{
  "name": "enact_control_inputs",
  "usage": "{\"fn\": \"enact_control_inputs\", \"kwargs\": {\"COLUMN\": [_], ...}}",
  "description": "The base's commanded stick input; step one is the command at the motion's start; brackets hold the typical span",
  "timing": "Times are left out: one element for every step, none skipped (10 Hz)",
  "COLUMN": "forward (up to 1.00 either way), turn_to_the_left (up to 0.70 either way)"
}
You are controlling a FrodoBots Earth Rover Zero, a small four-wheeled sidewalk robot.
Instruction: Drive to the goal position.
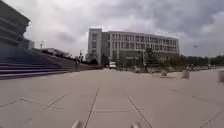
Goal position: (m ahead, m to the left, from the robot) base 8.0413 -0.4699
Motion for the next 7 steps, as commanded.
{"fn": "enact_control_inputs", "kwargs": {"forward": [0.85,0.85,0.85,0.85,0.85,0.85,0.85], "turn_to_the_left": [0.0,0.0,0.0,0.0,0.0,0.0,0.0]}}
